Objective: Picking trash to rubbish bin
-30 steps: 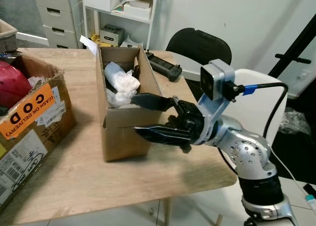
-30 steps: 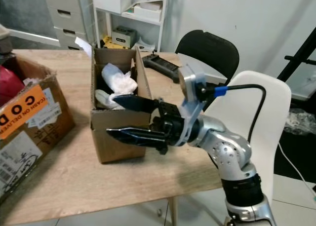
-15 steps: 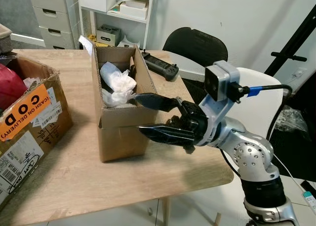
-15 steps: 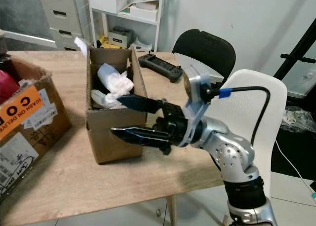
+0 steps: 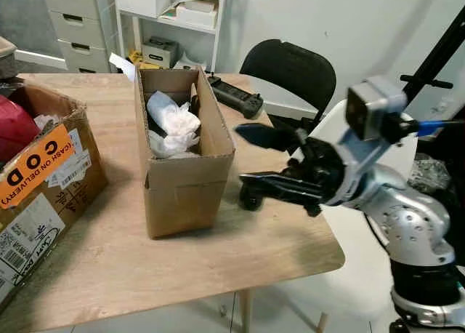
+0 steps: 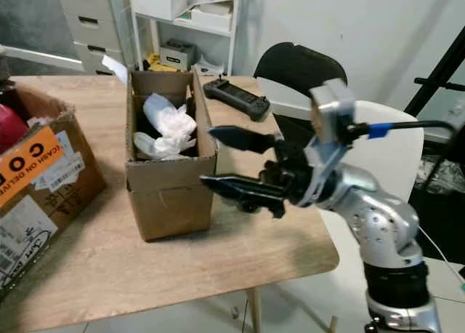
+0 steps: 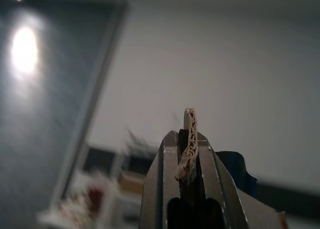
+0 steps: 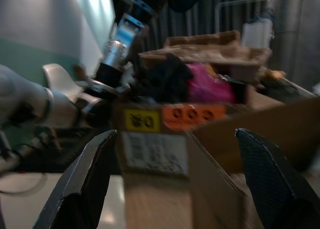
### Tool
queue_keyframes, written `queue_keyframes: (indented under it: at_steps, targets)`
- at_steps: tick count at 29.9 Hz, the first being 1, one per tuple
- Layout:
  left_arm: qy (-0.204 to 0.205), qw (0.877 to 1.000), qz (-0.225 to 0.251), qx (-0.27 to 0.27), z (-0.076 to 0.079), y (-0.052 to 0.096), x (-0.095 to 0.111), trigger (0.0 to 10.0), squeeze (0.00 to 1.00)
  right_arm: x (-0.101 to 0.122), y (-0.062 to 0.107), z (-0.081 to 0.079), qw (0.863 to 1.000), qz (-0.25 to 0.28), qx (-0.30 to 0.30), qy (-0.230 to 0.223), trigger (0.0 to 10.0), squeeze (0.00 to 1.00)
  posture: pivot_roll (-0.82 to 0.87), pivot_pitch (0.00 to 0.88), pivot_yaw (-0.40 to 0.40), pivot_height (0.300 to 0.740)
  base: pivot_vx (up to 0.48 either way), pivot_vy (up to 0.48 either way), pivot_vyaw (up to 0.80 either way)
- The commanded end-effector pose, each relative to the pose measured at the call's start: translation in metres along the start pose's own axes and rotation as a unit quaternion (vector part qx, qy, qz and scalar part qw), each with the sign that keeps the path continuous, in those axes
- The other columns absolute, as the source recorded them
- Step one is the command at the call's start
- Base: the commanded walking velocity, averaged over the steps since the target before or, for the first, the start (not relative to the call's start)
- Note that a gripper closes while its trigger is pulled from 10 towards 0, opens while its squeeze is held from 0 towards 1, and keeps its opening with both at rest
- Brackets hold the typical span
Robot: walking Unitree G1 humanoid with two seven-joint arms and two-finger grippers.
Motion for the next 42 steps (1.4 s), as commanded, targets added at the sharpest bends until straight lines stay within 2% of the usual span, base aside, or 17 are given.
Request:
queue_keyframes:
  at_steps: [1,3,5,6,7,9,13,16,19,23,28,30,35,42]
  targets:
    - [0.024,0.999,-0.028,-0.039,0.021,0.003,-0.020,10.0,0.00,0.005,0.005,-0.005,1.000,-0.008,-0.009,0.026,10.0,0.00,0.06,0.100,-0.059,0.740,0.000,0.000,0.00]
    - [0.025,0.996,-0.047,-0.067,0.037,0.005,-0.031,10.0,0.00,0.007,0.010,-0.003,0.999,-0.016,-0.026,0.036,10.0,0.00,0.06,0.103,-0.061,0.740,0.000,0.000,0.00]
    - [0.028,0.992,-0.063,-0.109,0.060,0.008,-0.043,10.0,0.00,0.012,0.018,-0.002,0.997,-0.025,-0.049,0.051,10.0,0.00,0.05,0.105,-0.061,0.740,0.000,0.000,0.00]
    - [0.028,0.992,-0.063,-0.109,0.060,0.008,-0.043,10.0,0.00,0.012,0.018,-0.002,0.997,-0.025,-0.049,0.051,10.0,0.00,0.05,0.105,-0.061,0.740,0.000,0.000,0.00]
    - [0.034,0.988,-0.070,-0.131,0.072,0.010,-0.048,10.0,0.00,0.015,0.022,-0.001,0.996,-0.027,-0.062,0.060,10.0,0.00,0.05,0.105,-0.060,0.740,0.000,0.000,0.00]
    - [0.034,0.988,-0.070,-0.131,0.072,0.010,-0.048,10.0,0.00,0.015,0.022,-0.001,0.996,-0.027,-0.062,0.060,10.0,0.00,0.05,0.105,-0.060,0.740,0.000,0.000,0.00]
    - [0.064,0.979,-0.077,-0.181,0.103,0.015,-0.054,10.0,0.00,0.024,0.034,-0.003,0.992,-0.032,-0.089,0.078,10.0,0.00,0.03,0.107,-0.055,0.740,0.000,0.000,0.00]
    - [0.074,0.977,-0.072,-0.188,0.109,0.015,-0.052,10.0,0.00,0.024,0.036,-0.002,0.991,-0.035,-0.099,0.080,10.0,0.00,0.03,0.107,-0.055,0.740,0.000,0.000,0.00]
    - [0.068,0.976,-0.073,-0.195,0.116,0.015,-0.052,10.0,0.00,0.024,0.038,-0.001,0.990,-0.036,-0.107,0.079,10.0,0.00,0.03,0.109,-0.054,0.740,0.000,0.000,0.00]
    - [0.026,0.969,-0.100,-0.224,0.140,0.019,-0.065,10.0,0.00,0.022,0.045,0.002,0.988,-0.040,-0.126,0.076,10.0,0.00,0.03,0.113,-0.054,0.740,0.000,0.000,0.00]
    - [0.007,0.965,-0.120,-0.232,0.153,0.023,-0.078,10.0,0.00,0.022,0.050,0.005,0.987,-0.040,-0.139,0.076,10.0,0.00,0.03,0.116,-0.054,0.740,0.000,0.000,0.00]
    - [-0.039,0.957,-0.143,-0.248,0.162,0.029,-0.092,10.0,0.00,0.025,0.053,0.006,0.986,-0.034,-0.145,0.075,10.0,0.00,0.03,0.117,-0.055,0.740,0.000,0.000,0.00]
    - [-0.066,0.951,-0.162,-0.256,0.170,0.035,-0.107,10.0,0.00,0.030,0.059,0.005,0.985,-0.023,-0.153,0.076,10.0,0.00,0.03,0.118,-0.053,0.740,0.000,0.000,0.00]
    - [-0.075,0.949,-0.153,-0.266,0.174,0.038,-0.108,10.0,0.00,0.038,0.071,0.004,0.981,-0.014,-0.173,0.086,10.0,0.00,0.03,0.118,-0.052,0.740,0.000,0.000,0.00]
Point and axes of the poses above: a point about 5 cm out from each wrist's last joint towards the gripper, its own y axis pointing back from the gripper into the wrist, its own x axis along the axis of the wrist's last joint, z = x × y, the point moved 6 cm from there along -y, pointing out of the wrist towards the gripper, and after that the axes turned 14 degrees about -y, right-handed, at the moved point
